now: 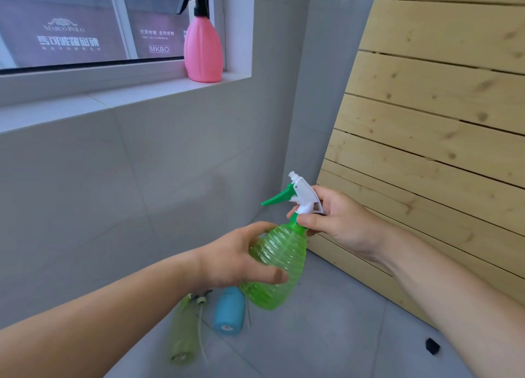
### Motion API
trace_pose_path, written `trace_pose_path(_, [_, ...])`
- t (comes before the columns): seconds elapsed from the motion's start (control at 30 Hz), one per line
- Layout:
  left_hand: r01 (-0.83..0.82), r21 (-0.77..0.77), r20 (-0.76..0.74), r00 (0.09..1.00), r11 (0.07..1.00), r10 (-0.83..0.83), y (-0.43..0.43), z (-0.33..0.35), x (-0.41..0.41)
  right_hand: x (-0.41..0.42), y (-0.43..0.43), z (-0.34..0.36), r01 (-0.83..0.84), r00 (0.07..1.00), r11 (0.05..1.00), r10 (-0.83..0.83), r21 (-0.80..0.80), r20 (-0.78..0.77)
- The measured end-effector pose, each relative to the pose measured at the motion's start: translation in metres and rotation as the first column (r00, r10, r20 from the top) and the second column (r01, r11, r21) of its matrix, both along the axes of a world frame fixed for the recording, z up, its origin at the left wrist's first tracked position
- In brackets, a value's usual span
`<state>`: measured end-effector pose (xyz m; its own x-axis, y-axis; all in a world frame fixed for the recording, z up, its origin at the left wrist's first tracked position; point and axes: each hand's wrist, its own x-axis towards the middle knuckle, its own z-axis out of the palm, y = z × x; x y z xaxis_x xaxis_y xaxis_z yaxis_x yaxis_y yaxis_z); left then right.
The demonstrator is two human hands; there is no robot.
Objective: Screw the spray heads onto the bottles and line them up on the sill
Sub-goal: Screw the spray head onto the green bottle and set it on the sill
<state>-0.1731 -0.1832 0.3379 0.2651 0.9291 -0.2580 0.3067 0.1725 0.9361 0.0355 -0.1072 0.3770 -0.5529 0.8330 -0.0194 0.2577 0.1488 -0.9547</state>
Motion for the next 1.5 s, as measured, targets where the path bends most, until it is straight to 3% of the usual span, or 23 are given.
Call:
trace_pose_path(0.17, [-0.010, 0.000, -0.021, 1.000, 1.000, 0.010, -0.001, 0.001, 0.003, -0.014, -0.005, -0.008, 0.181, 0.972, 0.975, -0.197, 0.128, 0.125])
trace_pose_path(0.33, [-0.010, -0.005, -0.051, 0.999, 1.000, 0.010, -0.001, 0.003, 0.001, -0.006, -0.003, -0.005, 0.042, 0.997, 0.998, -0.045, -0.042, -0.067])
trace_pose_path(0.53, [-0.009, -0.028, -0.057, 0.998, 1.000, 0.007, -0.005, 0.003, 0.005, -0.013, -0.006, -0.012, 0.136, 0.989, 0.989, -0.140, 0.059, 0.054])
trace_pose_path(0.7, [-0.027, -0.038, -0.052, 0.998, 0.999, 0.025, -0.004, 0.004, 0.004, -0.003, -0.002, -0.006, -0.004, 0.988, 0.993, -0.015, -0.121, -0.157])
trace_pose_path(0.87, [-0.014, -0.031, -0.048, 0.999, 0.999, 0.013, -0.004, 0.003, 0.008, -0.009, -0.006, -0.011, 0.100, 0.995, 0.995, -0.100, 0.022, -0.014])
trace_pose_path(1.07, [-0.033, -0.037, -0.015, 0.999, 0.999, 0.032, -0.003, 0.002, 0.007, -0.003, -0.002, -0.008, 0.018, 0.983, 0.990, -0.043, -0.141, -0.178])
trace_pose_path(1.23, [-0.032, -0.050, -0.008, 0.999, 0.998, 0.032, -0.004, 0.001, 0.007, -0.009, -0.004, -0.013, 0.143, 0.988, 0.990, -0.142, 0.008, -0.056])
trace_pose_path(1.5, [-0.022, -0.069, 0.040, 0.999, 0.997, 0.024, -0.006, 0.006, 0.008, -0.005, -0.004, -0.005, 0.021, 0.950, 0.967, -0.099, -0.255, -0.296])
